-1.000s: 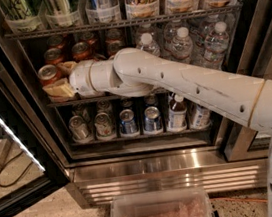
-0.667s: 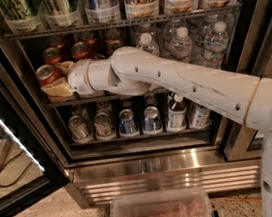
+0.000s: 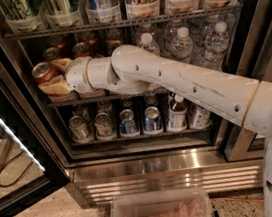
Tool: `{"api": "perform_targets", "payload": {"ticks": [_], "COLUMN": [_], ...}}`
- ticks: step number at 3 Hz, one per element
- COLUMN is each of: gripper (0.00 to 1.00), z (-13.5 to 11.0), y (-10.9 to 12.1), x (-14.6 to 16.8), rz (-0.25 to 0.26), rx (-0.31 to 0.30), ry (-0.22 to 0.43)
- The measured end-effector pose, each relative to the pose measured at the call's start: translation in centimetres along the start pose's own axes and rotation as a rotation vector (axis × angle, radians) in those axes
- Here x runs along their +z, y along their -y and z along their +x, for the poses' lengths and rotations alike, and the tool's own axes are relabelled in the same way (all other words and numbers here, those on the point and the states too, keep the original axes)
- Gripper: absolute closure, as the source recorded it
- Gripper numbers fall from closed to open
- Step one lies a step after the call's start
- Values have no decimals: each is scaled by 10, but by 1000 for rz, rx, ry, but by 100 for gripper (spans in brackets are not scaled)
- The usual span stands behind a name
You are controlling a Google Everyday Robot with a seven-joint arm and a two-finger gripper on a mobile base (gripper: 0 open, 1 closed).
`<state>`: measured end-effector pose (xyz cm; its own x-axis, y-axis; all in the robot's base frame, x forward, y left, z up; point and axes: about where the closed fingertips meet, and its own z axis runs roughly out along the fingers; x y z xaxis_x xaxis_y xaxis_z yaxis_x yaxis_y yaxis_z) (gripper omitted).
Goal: Pick coke can from middle shelf of fridge
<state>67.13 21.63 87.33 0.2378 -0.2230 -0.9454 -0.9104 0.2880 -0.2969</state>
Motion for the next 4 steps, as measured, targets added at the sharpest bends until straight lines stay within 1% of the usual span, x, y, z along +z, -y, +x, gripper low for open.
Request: {"api": "perform_targets", "payload": {"ticks": [1,2,3,4], "gripper": [100,100,100,100], "z": [-57,-109,-112,-91], "y": [13,21,20,10], "x": [-21,-45,-80,-126], "rz": [31,54,68,101], "rx": [-121,-227,-173,-46], "ry": [112,202,252,252]}}
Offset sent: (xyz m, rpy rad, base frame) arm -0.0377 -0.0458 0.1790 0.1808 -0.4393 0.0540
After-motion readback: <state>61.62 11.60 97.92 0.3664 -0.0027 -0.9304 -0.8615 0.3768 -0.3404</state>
